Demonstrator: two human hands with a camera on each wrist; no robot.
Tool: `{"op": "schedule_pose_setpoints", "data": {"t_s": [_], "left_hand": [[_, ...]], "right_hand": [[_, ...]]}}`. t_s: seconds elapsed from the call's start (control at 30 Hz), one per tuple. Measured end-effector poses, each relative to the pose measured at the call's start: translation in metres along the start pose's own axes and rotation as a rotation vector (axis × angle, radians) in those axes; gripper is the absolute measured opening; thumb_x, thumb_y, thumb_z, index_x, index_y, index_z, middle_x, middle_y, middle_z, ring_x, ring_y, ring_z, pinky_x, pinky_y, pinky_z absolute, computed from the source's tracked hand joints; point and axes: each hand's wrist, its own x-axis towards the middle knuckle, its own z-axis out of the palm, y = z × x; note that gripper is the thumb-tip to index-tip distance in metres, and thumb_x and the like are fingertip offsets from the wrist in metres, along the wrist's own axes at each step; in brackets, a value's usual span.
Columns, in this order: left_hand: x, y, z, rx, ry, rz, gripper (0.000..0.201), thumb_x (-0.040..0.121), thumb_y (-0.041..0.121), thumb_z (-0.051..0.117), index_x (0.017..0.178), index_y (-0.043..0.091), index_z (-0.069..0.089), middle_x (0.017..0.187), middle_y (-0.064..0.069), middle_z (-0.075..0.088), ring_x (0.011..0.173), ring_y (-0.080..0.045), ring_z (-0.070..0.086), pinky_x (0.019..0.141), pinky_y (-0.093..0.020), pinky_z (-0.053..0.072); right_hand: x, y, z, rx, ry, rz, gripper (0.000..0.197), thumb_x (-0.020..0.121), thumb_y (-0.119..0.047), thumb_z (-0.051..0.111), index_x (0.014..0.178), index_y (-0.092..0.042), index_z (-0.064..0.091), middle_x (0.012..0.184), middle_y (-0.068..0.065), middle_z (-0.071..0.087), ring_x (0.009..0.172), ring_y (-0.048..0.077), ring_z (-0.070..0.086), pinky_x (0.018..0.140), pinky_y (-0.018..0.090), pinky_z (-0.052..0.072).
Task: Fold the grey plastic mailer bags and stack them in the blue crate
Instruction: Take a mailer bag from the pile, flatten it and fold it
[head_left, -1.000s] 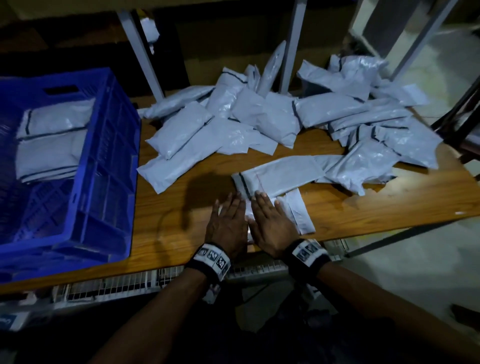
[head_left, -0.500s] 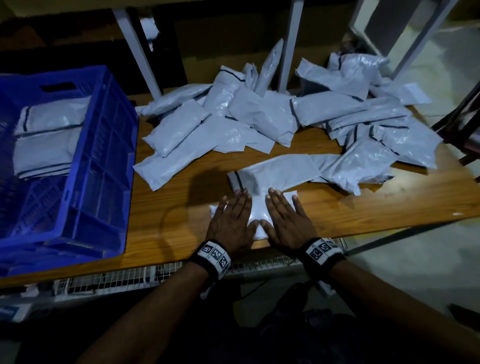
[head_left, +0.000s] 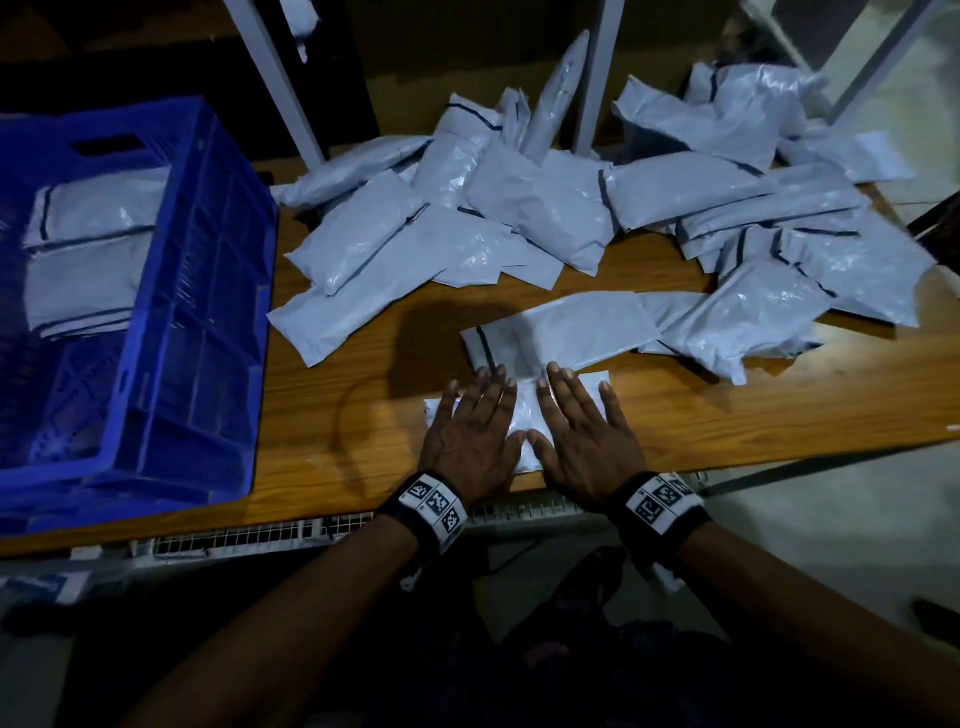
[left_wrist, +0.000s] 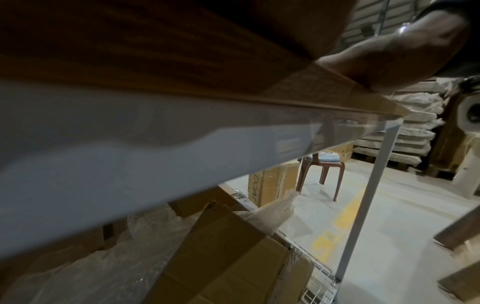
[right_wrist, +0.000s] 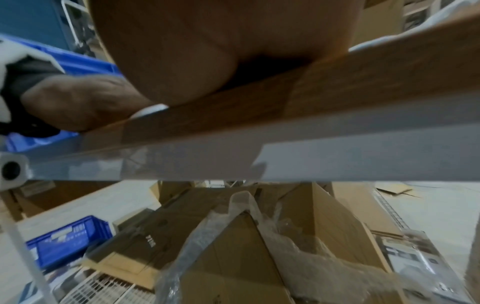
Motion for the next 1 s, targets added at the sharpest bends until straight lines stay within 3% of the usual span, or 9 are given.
{"op": "schedule_pose_setpoints", "data": {"t_s": [0.27, 0.4, 0.53, 0.63, 0.67, 0.77, 0.87, 0.93, 1.0], "left_hand": [[-0.004, 0.001, -0.011, 0.035, -0.032, -0.013, 0.081, 0.095, 0.059, -0.002, 0.164, 0.019, 0.013, 0.172, -0.006, -0.001, 0.158, -0.024, -0.007, 0.124, -0.058, -0.005], [-0.015, -0.003, -0.021, -0.049, 0.004, -0.037, 0.105, 0.082, 0.080, -0.021, 0.164, 0.019, 0.003, 0.169, -0.002, -0.011, 0.157, -0.021, -0.011, 0.122, -0.063, -0.007], [-0.048, -0.019, -0.015, -0.015, 0.103, 0.070, 0.109, 0.084, 0.091, 0.015, 0.161, 0.016, 0.025, 0.169, -0.010, 0.013, 0.157, -0.028, 0.014, 0.121, -0.068, 0.010], [-0.068, -0.026, -0.006, 0.061, -0.031, 0.094, 0.112, 0.082, 0.084, 0.045, 0.164, 0.020, 0.003, 0.170, -0.006, -0.006, 0.158, -0.025, -0.002, 0.124, -0.061, 0.001], [-0.071, -0.029, -0.004, 0.068, -0.012, 0.111, 0.109, 0.084, 0.072, 0.058, 0.164, 0.021, 0.005, 0.171, -0.006, -0.003, 0.158, -0.025, 0.002, 0.124, -0.059, 0.005], [-0.083, -0.039, 0.001, 0.007, 0.127, 0.201, 0.098, 0.066, 0.041, 0.087, 0.152, 0.022, 0.042, 0.158, -0.010, 0.043, 0.141, -0.026, 0.049, 0.113, -0.056, 0.039], [-0.091, -0.054, 0.006, -0.200, 0.336, 0.312, 0.075, 0.070, 0.025, 0.080, 0.141, 0.020, 0.058, 0.144, -0.009, 0.060, 0.125, -0.024, 0.063, 0.104, -0.051, 0.047], [-0.096, -0.060, -0.012, -0.488, 0.387, 0.243, 0.055, 0.078, 0.029, 0.069, 0.133, 0.022, 0.067, 0.131, -0.002, 0.070, 0.114, -0.017, 0.069, 0.102, -0.042, 0.051], [-0.094, -0.067, -0.035, -0.818, 0.382, 0.095, 0.035, 0.084, 0.036, 0.071, 0.117, 0.024, 0.076, 0.110, 0.010, 0.077, 0.100, -0.006, 0.071, 0.089, -0.029, 0.057]], "right_hand": [[0.003, -0.003, -0.009, 0.003, -0.106, 0.041, 0.072, 0.104, -0.059, 0.016, 0.163, -0.019, 0.023, 0.172, 0.005, 0.007, 0.159, 0.018, 0.003, 0.123, 0.062, 0.004], [-0.002, 0.000, -0.019, 0.092, -0.076, 0.061, 0.079, 0.102, -0.068, 0.010, 0.161, -0.018, 0.029, 0.171, 0.008, 0.011, 0.158, 0.026, 0.009, 0.123, 0.063, 0.007], [-0.027, 0.004, -0.034, 0.149, 0.051, 0.006, 0.094, 0.094, -0.083, 0.015, 0.156, -0.017, 0.040, 0.166, 0.008, 0.031, 0.155, 0.032, 0.021, 0.119, 0.064, 0.010], [-0.047, 0.006, -0.028, 0.033, -0.120, -0.084, 0.105, 0.083, -0.093, 0.026, 0.160, -0.021, 0.031, 0.166, 0.005, 0.028, 0.156, 0.031, 0.014, 0.119, 0.064, -0.003], [-0.052, 0.006, -0.026, 0.011, -0.136, -0.109, 0.103, 0.082, -0.089, 0.041, 0.159, -0.022, 0.031, 0.165, 0.006, 0.032, 0.155, 0.033, 0.019, 0.120, 0.065, 0.000], [-0.066, 0.005, -0.022, 0.026, -0.012, -0.168, 0.090, 0.070, -0.048, 0.087, 0.146, -0.024, 0.045, 0.150, 0.006, 0.055, 0.142, 0.035, 0.046, 0.112, 0.069, 0.030], [-0.071, 0.014, -0.044, 0.255, 0.172, -0.111, 0.065, 0.071, -0.020, 0.090, 0.131, -0.027, 0.067, 0.132, 0.001, 0.069, 0.123, 0.029, 0.065, 0.099, 0.055, 0.054], [-0.068, 0.025, -0.069, 0.436, 0.210, -0.053, 0.043, 0.078, -0.017, 0.083, 0.118, -0.031, 0.075, 0.111, -0.005, 0.077, 0.102, 0.022, 0.074, 0.082, 0.041, 0.061], [-0.058, 0.036, -0.089, 0.603, 0.200, -0.016, 0.026, 0.085, -0.022, 0.079, 0.110, -0.029, 0.078, 0.100, -0.009, 0.078, 0.094, 0.012, 0.074, 0.079, 0.035, 0.060]]}}
